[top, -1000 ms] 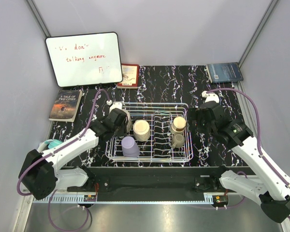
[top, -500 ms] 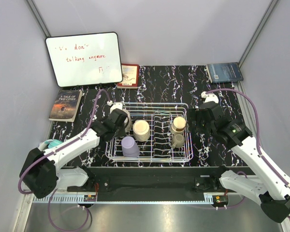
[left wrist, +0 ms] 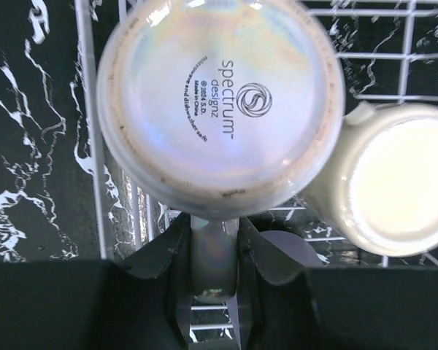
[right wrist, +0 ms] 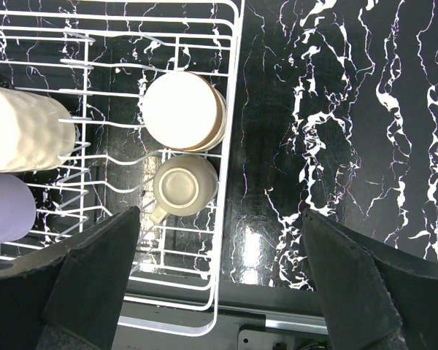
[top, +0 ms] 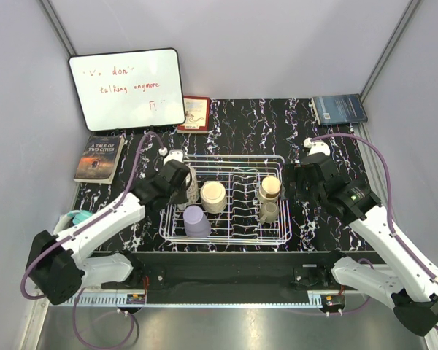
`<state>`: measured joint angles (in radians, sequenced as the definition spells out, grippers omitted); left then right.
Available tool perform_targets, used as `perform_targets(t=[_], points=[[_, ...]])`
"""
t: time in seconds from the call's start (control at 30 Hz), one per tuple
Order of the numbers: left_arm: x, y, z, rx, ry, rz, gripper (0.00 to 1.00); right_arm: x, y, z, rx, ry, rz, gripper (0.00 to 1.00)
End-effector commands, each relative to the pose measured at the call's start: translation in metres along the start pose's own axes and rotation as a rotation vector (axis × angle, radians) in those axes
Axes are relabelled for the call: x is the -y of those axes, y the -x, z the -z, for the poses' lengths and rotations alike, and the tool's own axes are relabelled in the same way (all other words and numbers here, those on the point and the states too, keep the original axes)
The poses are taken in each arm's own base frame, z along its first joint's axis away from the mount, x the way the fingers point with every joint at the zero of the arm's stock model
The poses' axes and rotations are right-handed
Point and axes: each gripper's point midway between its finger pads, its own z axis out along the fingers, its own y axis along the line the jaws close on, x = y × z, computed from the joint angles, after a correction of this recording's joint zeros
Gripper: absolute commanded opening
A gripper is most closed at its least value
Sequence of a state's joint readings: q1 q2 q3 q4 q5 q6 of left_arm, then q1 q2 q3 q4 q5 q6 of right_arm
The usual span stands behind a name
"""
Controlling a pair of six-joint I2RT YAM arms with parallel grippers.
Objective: Unload the cups from the dish rack
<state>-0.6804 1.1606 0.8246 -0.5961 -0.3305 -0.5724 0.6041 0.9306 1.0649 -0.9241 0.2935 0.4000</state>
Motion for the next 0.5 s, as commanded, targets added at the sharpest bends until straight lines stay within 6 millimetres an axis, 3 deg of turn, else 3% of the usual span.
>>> perform_targets(t=[0.0,0.17,0.33,0.47], points=[[0.023,0.078,0.045,0.209,-0.096,0.053,0.0,-0.007,0.007,0.0,0.027,0.031,-0.016,1.0],[0.031,0.102,0.063,0.241,-0.12,0.046,0.0,-0.008,0.007,-0.001,0.031,0.037,-0.027,1.0],[0.036,0.11,0.072,0.255,-0.144,0.053,0.0,-0.01,0.008,0.0,0.033,0.045,-0.033,1.0],[0.045,0.129,0.093,0.308,-0.206,0.091,0.0,-0.024,0.009,0.0,0.02,0.103,-0.067,1.0]])
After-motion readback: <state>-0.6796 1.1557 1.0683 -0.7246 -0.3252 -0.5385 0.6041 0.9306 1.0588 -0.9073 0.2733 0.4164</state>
